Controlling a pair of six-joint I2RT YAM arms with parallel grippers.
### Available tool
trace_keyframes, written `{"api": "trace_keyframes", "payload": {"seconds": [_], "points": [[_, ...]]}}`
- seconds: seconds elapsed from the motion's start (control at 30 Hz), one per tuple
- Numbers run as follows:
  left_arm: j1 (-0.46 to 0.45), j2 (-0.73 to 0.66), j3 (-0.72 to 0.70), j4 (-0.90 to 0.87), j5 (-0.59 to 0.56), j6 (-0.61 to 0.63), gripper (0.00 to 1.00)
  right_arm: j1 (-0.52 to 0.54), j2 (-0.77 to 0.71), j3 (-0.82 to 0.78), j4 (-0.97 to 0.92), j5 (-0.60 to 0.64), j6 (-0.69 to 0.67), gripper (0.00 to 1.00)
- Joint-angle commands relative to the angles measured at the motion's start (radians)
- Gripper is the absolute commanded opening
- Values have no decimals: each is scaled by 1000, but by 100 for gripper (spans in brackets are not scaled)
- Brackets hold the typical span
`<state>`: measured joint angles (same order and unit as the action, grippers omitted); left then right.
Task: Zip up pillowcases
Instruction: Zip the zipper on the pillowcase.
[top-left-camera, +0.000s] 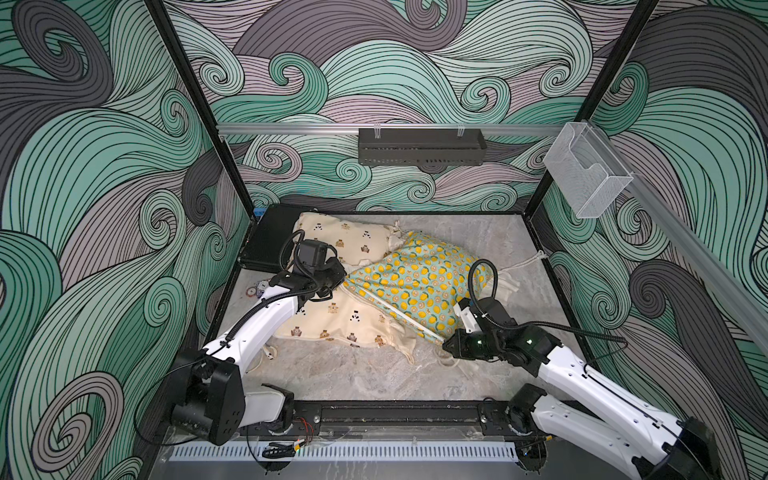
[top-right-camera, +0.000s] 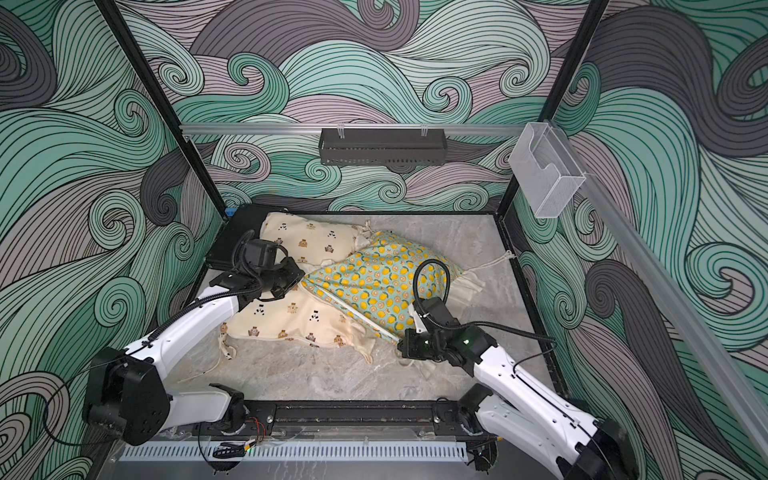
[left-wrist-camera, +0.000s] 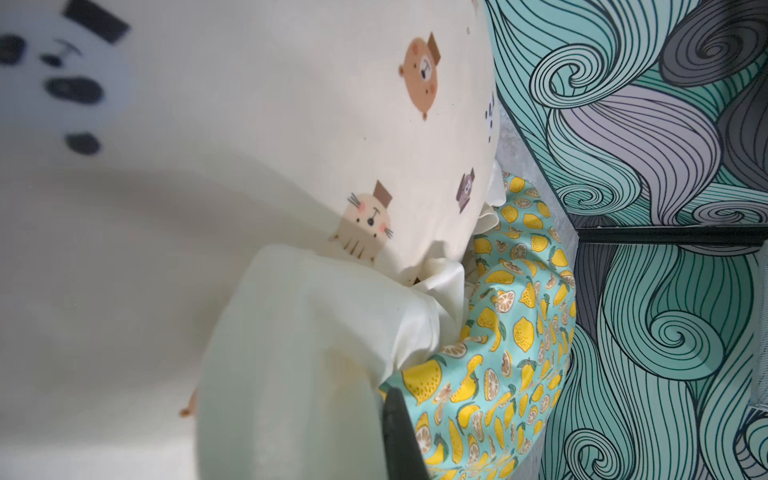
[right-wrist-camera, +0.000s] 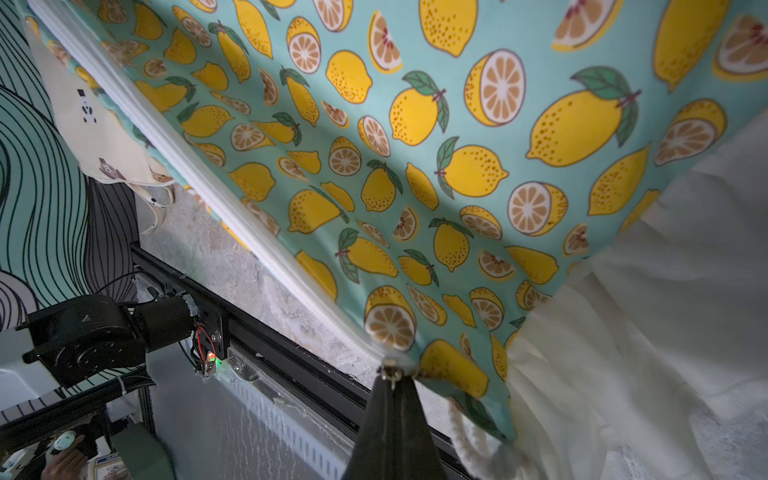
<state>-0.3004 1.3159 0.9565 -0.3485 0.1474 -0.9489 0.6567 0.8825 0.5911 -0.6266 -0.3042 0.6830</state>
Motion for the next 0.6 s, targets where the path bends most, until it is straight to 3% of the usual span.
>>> {"api": "trace_keyframes", "payload": {"seconds": [0.0, 0.07, 0.17, 0.33, 0.47, 0.57], "points": [[23, 15, 63, -26, 17, 29, 0, -9, 20, 29, -67, 12, -28, 3], [22, 19, 54, -1, 56, 24, 0, -9, 28, 41, -63, 5, -32, 6], [23, 23, 27, 50, 111, 5, 0, -9, 17, 68, -62, 4, -35, 23], [21, 22, 9, 73, 121, -7, 0, -19, -19, 122, -66, 28, -45, 40], [21, 13, 11, 62, 121, 2, 0, -97, -11, 145, -92, 60, -24, 51], [21, 5, 5, 59, 121, 5, 0, -191, 17, 139, -92, 44, -19, 65]]}}
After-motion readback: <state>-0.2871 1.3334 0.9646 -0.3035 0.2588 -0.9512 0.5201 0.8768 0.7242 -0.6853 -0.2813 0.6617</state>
